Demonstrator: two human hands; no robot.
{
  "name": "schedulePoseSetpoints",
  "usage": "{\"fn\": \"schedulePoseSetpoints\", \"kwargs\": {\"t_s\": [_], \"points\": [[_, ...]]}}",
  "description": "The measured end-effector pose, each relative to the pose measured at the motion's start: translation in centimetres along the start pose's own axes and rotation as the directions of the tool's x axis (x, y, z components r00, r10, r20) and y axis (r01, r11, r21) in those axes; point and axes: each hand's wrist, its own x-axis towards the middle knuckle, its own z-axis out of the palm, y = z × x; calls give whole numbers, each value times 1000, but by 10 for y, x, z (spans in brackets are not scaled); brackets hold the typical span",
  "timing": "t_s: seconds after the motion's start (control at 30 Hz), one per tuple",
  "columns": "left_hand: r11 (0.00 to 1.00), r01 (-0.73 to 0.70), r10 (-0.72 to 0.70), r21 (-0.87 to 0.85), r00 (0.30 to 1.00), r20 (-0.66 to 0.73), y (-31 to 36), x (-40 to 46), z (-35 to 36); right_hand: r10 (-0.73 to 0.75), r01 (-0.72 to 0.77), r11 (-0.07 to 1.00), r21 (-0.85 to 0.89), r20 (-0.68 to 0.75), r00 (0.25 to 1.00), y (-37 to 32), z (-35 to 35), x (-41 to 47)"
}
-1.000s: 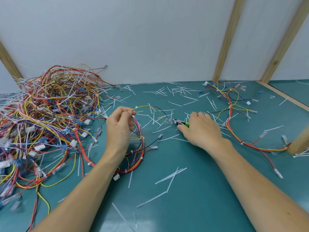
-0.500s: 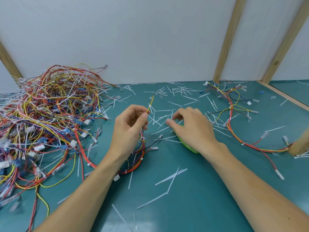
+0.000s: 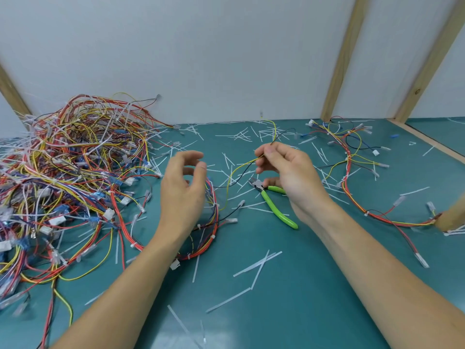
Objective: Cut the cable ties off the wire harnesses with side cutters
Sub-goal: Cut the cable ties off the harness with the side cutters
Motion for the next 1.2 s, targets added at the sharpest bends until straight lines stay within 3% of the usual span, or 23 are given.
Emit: {"fn": "schedulePoseSetpoints", "kwargs": {"t_s": [0.1, 0.17, 0.27, 0.4, 0.47, 0.63, 0.7, 0.8, 0.9, 0.97, 1.03, 1.2], "points": [[985, 142, -142, 100, 990, -7, -7, 5, -5, 89, -85, 976, 199, -10, 996, -5, -5, 2], [923, 200, -243, 328, 965, 95, -11, 5, -5, 124, -117, 939, 325, -1, 992, -8, -7, 3], [842, 106, -250, 528, 945, 209, -9, 0, -4, 145, -128, 872, 472, 1, 989, -10, -13, 5], [820, -102, -143, 563, 916, 374, -3, -6, 0, 149, -150, 796, 586, 51, 988, -10, -16, 7], [831, -99, -184, 547, 879, 439, 2, -9, 3, 143, -151, 799, 583, 61, 988, -9, -15, 7], [918, 52, -258, 392, 829, 495, 4, -7, 1, 132, -129, 873, 470, 27, 991, -6, -13, 7], [942, 103, -234, 319, 884, 405, 3, -6, 1, 114, -84, 942, 326, -76, 991, -3, -14, 7], [971, 131, -169, 201, 968, 184, 0, -1, -1, 11, -22, 999, -37, -278, 961, 3, -16, 9], [996, 85, -86, 30, 995, 41, -1, 3, -4, -93, -20, 931, -364, -290, 952, 9, -16, 9], [1000, 17, -18, -11, 1000, -26, 3, 2, -6, -106, -46, 870, -490, -277, 955, 10, -15, 6], [999, -36, 35, -9, 997, -73, 5, 0, -6, -160, -18, 846, -533, -284, 945, 11, -14, 4], [993, -93, 92, -77, 996, -23, 7, -2, -3, -461, 312, 809, -499, -208, 862, 8, -5, -4]]}}
